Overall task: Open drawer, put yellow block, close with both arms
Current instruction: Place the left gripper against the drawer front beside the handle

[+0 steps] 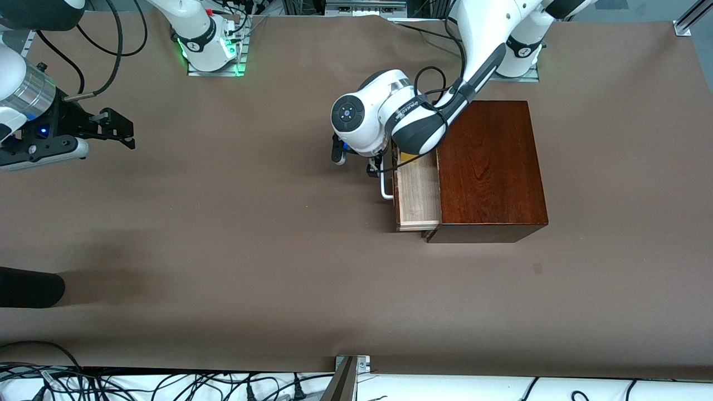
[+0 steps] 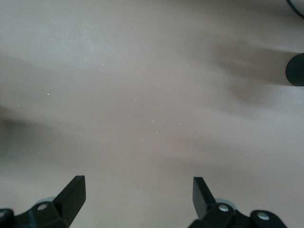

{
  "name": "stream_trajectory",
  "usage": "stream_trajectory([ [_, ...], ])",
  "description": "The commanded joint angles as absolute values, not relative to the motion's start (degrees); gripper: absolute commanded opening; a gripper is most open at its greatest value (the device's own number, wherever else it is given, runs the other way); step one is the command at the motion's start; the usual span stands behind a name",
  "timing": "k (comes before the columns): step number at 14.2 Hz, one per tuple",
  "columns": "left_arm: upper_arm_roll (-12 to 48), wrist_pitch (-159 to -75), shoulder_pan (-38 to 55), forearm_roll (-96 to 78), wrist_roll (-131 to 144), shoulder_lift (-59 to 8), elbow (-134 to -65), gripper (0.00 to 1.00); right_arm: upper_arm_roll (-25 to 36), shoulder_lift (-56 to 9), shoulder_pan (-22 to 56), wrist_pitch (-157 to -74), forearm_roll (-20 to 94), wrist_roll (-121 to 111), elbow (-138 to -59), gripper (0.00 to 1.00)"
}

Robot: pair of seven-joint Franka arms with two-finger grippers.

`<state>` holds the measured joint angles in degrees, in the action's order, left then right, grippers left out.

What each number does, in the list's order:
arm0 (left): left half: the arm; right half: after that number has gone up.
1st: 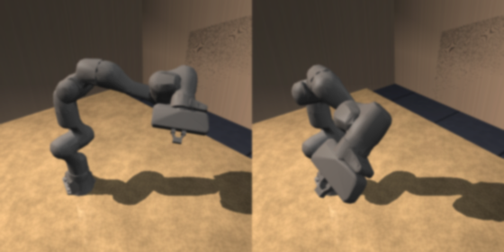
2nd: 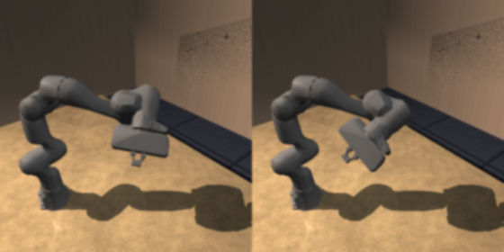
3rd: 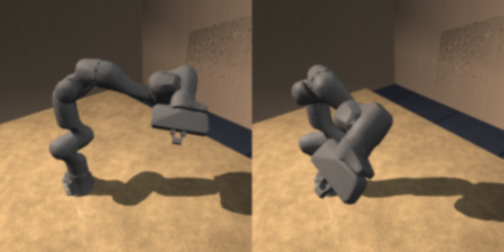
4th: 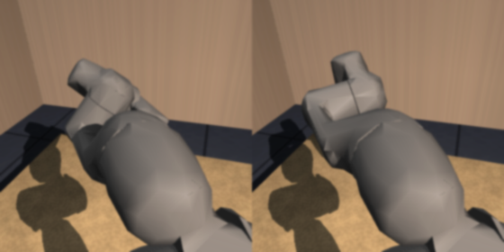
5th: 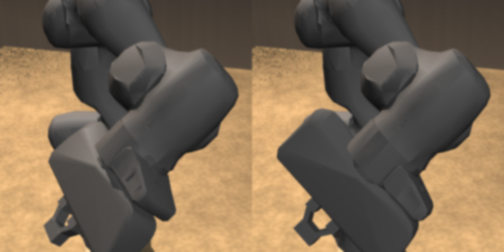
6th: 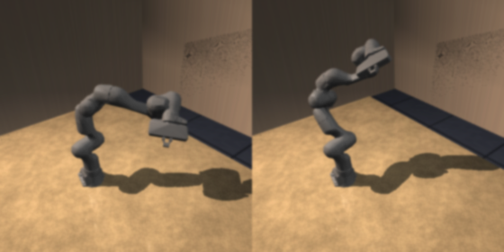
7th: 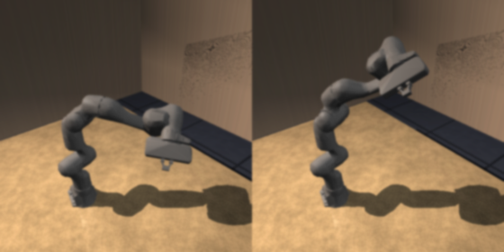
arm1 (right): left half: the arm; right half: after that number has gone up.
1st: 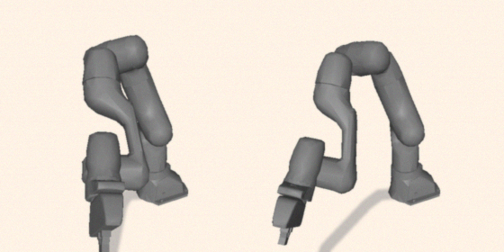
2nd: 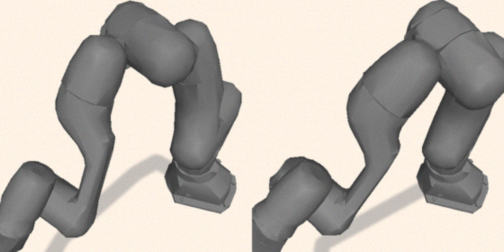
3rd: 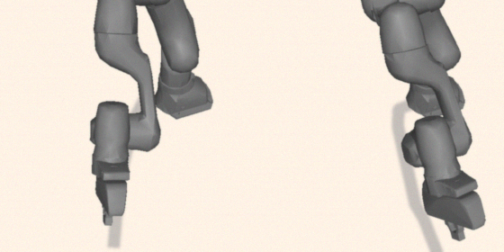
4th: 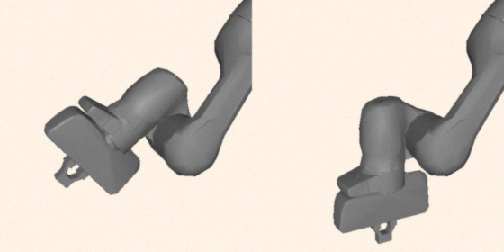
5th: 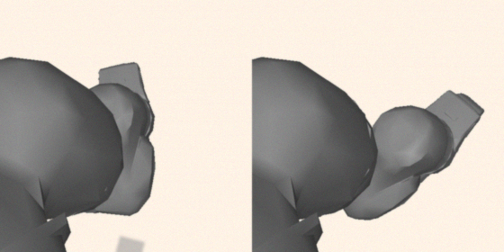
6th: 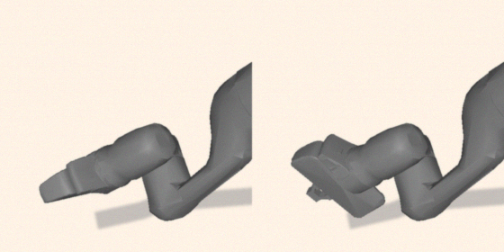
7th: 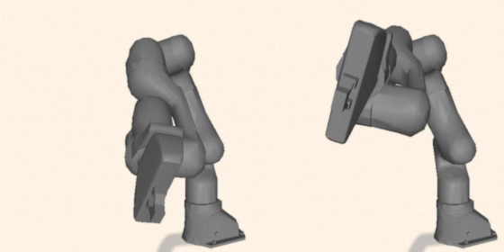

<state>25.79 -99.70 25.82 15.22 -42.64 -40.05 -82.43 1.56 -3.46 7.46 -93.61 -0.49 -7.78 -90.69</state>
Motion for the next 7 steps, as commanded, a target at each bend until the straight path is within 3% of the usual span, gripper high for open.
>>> stream_trajectory([
  [1, 24.87, -94.49, 22.07, 16.79, -44.03, -39.55, -82.44, 1.00, 1.23, -3.69, 7.03, -93.25, -1.05, -7.47, -89.82, 1.00],
  [7, 24.87, -90.09, 19.25, 16.87, -44.03, -37.79, -82.18, 1.00, 1.23, -4.13, 7.03, -93.25, -1.32, -7.47, -89.83, 1.00],
])
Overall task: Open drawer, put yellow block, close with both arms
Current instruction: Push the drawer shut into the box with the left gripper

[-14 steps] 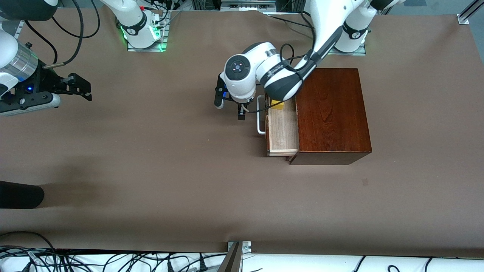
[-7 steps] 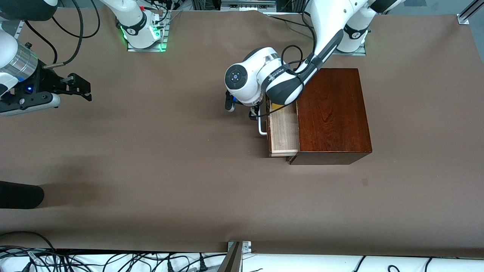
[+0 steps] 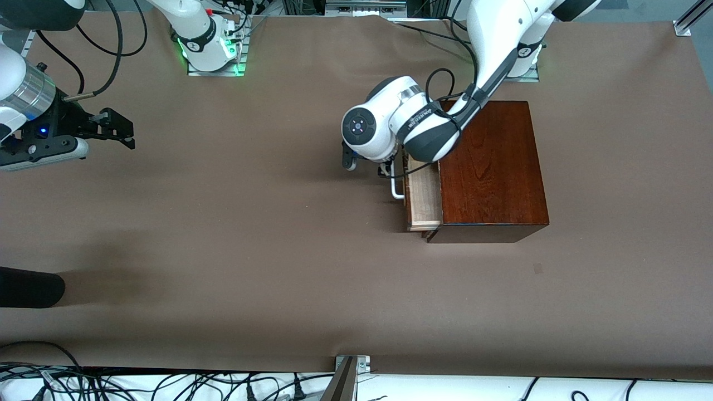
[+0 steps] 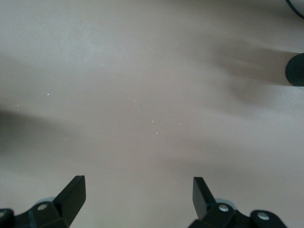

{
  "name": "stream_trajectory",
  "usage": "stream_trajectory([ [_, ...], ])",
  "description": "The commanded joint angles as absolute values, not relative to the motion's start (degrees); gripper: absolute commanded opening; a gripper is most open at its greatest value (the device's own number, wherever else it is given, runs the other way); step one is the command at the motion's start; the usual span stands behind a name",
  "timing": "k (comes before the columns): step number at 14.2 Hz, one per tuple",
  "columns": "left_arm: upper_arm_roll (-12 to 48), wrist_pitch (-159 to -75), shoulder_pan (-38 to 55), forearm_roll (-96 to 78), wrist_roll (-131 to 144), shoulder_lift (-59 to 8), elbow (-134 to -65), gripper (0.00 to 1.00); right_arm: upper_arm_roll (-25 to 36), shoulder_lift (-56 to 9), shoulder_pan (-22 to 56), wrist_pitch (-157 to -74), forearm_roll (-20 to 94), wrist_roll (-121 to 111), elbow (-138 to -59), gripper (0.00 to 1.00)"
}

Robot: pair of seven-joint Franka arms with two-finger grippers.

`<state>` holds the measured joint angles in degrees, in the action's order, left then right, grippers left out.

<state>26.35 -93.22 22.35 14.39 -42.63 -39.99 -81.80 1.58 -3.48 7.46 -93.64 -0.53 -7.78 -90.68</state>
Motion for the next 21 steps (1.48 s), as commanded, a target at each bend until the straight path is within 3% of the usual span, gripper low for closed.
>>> stream_trajectory([
  [1, 24.79, -89.91, 18.81, 16.87, -44.03, -37.79, -82.18, 1.00, 1.23, -4.30, 7.03, -93.25, -1.41, -7.47, -89.82, 1.00],
  [9, 25.22, -89.30, 17.14, 16.35, -43.77, -37.53, -81.74, 1.00, 1.23, -4.39, 7.12, -93.25, -1.41, -7.47, -89.82, 1.00],
  [13, 25.23, -89.30, 16.79, 15.56, -39.73, -29.47, -80.51, 1.00, 1.23, -4.39, 7.03, -93.25, -1.41, -7.47, -89.82, 1.00],
  [17, 24.79, -84.57, 12.58, 16.43, -40.25, -24.09, -72.54, 1.00, 1.23, -4.39, 7.12, -93.25, -1.41, -7.47, -89.82, 1.00],
  [21, 22.85, -80.52, 3.28, 15.47, -40.25, -24.08, -63.92, 1.00, 1.23, -4.39, 7.12, -93.25, -1.49, -7.47, -89.82, 1.00],
])
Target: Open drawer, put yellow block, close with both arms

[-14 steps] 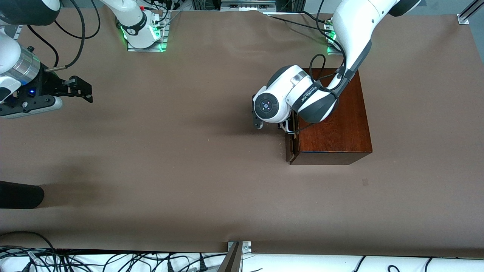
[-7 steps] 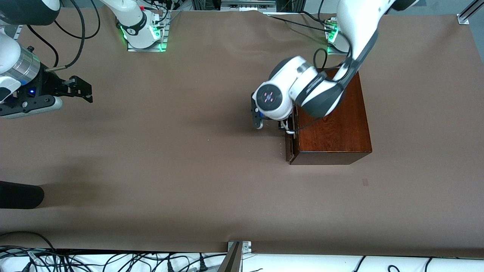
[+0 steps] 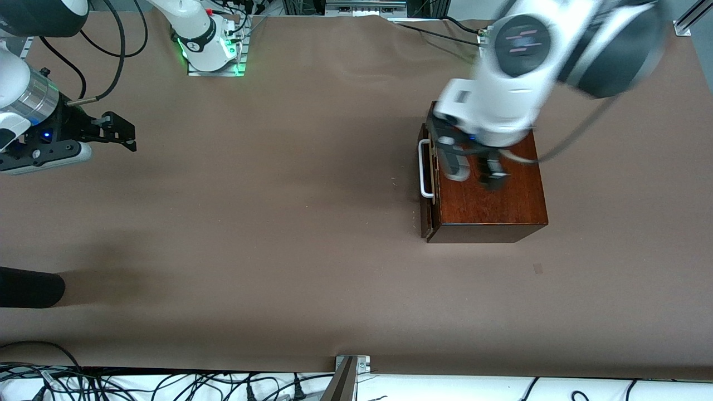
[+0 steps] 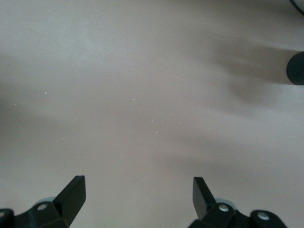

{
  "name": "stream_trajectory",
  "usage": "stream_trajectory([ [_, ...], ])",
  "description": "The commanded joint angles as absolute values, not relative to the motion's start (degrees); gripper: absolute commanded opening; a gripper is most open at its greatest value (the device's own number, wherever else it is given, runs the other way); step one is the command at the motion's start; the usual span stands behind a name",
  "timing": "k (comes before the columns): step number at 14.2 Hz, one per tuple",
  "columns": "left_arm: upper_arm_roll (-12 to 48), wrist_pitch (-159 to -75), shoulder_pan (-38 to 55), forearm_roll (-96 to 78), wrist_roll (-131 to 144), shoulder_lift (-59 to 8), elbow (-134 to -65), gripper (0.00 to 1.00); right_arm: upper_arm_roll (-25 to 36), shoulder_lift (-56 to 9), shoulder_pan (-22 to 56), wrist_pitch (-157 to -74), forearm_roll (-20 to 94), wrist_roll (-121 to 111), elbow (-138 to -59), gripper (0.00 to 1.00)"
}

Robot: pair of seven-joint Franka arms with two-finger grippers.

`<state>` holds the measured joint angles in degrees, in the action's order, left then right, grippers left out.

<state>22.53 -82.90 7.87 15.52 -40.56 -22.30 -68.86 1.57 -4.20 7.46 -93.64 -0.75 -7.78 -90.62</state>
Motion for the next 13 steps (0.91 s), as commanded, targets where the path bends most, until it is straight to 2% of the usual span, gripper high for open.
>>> stream_trajectory([
  [1, 21.72, -80.59, 2.56, 15.64, -39.73, -23.82, -63.46, 1.00, 1.23, -4.39, 7.12, -93.25, -1.49, -7.47, -89.82, 1.00],
  [3, 16.38, -81.03, 2.63, 13.46, -39.38, -20.59, -65.46, 1.00, 1.23, -4.39, 7.12, -93.25, -1.49, -7.47, -89.82, 1.00],
  [6, 6.54, -91.72, 2.20, 0.23, -33.69, -12.77, -78.44, 1.00, 1.23, -4.39, 7.12, -93.25, -1.49, -7.47, -89.82, 1.00],
  [8, 1.43, -94.56, 2.20, -5.96, -27.11, -9.86, -83.21, 1.00, 1.23, -4.39, 7.12, -93.34, -1.49, -7.47, -89.82, 1.00],
  [13, 0.70, -94.57, 2.11, 1.65, -3.55, 0.07, -93.24, 1.00, 1.23, -4.75, 7.12, -93.25, -1.49, -7.47, -89.82, 1.00],
])
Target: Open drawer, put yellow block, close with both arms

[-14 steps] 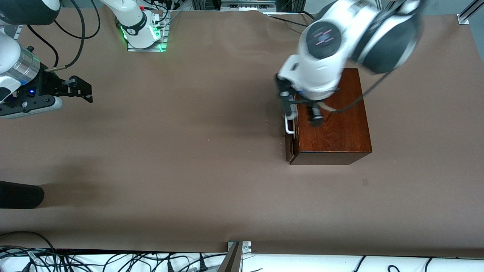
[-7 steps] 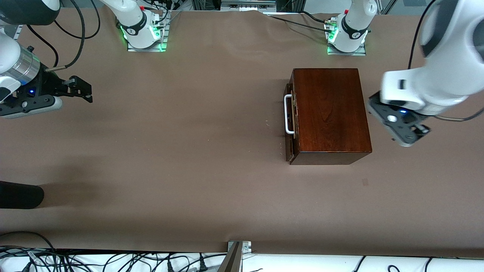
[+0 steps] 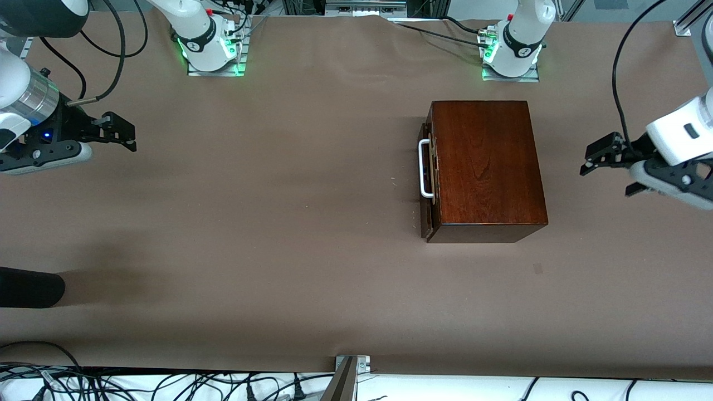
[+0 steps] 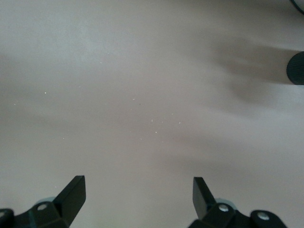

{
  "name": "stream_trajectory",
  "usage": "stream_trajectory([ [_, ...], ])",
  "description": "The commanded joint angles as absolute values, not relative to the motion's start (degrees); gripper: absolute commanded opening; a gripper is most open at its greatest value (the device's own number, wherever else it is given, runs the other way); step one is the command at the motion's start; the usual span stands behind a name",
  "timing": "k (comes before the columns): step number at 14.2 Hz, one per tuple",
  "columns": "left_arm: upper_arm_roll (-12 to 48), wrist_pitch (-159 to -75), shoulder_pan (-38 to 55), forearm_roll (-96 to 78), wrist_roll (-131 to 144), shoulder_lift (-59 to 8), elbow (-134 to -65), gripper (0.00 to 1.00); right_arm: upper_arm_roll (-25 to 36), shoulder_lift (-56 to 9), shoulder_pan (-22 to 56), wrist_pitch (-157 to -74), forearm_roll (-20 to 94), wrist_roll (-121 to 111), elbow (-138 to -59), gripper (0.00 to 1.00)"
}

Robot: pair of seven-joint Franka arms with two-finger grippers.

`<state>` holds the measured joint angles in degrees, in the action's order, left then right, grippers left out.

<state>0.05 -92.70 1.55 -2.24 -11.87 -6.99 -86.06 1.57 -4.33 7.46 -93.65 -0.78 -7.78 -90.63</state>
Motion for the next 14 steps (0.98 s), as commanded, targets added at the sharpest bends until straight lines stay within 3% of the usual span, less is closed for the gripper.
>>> stream_trajectory([
  [1, 0.79, -94.48, 2.11, 2.37, -3.34, 1.65, -94.38, 1.00, 1.23, -4.75, 7.12, -93.25, -1.49, -7.47, -89.82, 1.00],
  [14, 1.14, -91.76, 1.41, 1.67, -2.72, 2.72, -95.54, 1.00, 1.23, -4.75, 7.12, -93.25, -1.49, -7.56, -89.82, 1.00],
])
